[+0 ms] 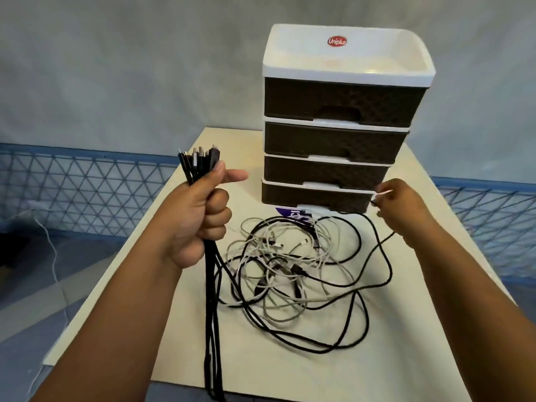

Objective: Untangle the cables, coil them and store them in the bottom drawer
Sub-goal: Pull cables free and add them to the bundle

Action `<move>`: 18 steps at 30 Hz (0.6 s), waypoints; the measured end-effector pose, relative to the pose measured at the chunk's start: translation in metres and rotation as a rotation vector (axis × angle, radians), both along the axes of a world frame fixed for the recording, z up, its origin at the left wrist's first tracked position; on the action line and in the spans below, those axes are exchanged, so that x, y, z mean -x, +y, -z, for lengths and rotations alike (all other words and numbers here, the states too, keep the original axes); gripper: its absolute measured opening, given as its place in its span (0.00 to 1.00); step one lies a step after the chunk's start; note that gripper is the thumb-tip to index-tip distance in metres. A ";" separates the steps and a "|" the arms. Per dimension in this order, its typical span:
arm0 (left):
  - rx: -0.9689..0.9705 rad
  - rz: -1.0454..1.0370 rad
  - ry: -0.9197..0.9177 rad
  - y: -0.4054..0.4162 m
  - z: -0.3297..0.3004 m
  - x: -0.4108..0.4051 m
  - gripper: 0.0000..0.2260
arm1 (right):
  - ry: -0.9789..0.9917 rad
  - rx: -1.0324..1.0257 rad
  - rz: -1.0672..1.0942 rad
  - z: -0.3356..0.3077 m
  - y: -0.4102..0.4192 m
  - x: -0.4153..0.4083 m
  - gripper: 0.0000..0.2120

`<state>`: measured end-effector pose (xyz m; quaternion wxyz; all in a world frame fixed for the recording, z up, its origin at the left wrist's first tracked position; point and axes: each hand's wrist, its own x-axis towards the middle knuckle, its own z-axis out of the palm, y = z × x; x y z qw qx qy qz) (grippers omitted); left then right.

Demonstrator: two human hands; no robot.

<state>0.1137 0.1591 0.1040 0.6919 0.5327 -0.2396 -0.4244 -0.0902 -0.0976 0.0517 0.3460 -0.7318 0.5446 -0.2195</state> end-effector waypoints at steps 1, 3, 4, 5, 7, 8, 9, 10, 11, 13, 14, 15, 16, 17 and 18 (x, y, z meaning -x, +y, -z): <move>0.014 0.007 0.015 0.000 -0.002 -0.001 0.15 | 0.229 0.117 -0.030 0.005 0.001 0.004 0.11; 0.045 0.017 0.044 -0.001 -0.006 -0.001 0.14 | 0.258 0.294 -0.119 0.002 0.021 0.003 0.13; 0.061 0.019 0.061 -0.003 -0.008 -0.002 0.14 | 0.123 0.312 -0.190 -0.004 0.040 0.000 0.11; 0.079 0.019 0.080 -0.005 -0.010 -0.002 0.14 | -0.028 0.280 -0.293 -0.010 0.063 -0.006 0.09; 0.118 0.012 0.121 -0.008 -0.014 -0.003 0.13 | -0.210 0.024 -0.594 -0.015 0.117 -0.021 0.11; 0.141 0.006 0.140 -0.010 -0.016 -0.004 0.13 | -0.239 -0.124 -0.737 -0.012 0.141 -0.027 0.17; 0.165 0.001 0.158 -0.012 -0.019 -0.006 0.14 | -0.247 -0.232 -0.838 -0.005 0.160 -0.034 0.25; 0.190 -0.007 0.178 -0.014 -0.021 -0.009 0.15 | -0.245 -0.297 -0.892 0.004 0.174 -0.041 0.33; 0.216 -0.022 0.197 -0.016 -0.024 -0.012 0.16 | -0.251 -0.336 -0.907 0.015 0.185 -0.047 0.38; 0.260 -0.072 0.238 -0.022 -0.028 -0.017 0.16 | -0.320 -0.445 -0.851 0.029 0.197 -0.058 0.35; 0.278 -0.102 0.259 -0.025 -0.030 -0.019 0.16 | -0.376 -0.540 -0.815 0.031 0.202 -0.063 0.29; 0.293 -0.132 0.277 -0.028 -0.032 -0.022 0.16 | -0.443 -0.641 -0.794 0.034 0.206 -0.067 0.22; 0.305 -0.162 0.288 -0.031 -0.032 -0.027 0.16 | -0.497 -0.727 -0.792 0.036 0.210 -0.070 0.15; 0.312 -0.189 0.297 -0.034 -0.032 -0.032 0.16 | -0.528 -0.790 -0.805 0.037 0.213 -0.071 0.09; 0.314 -0.212 0.306 -0.037 -0.030 -0.038 0.16 | -0.541 -0.829 -0.808 0.038 0.215 -0.071 0.05</move>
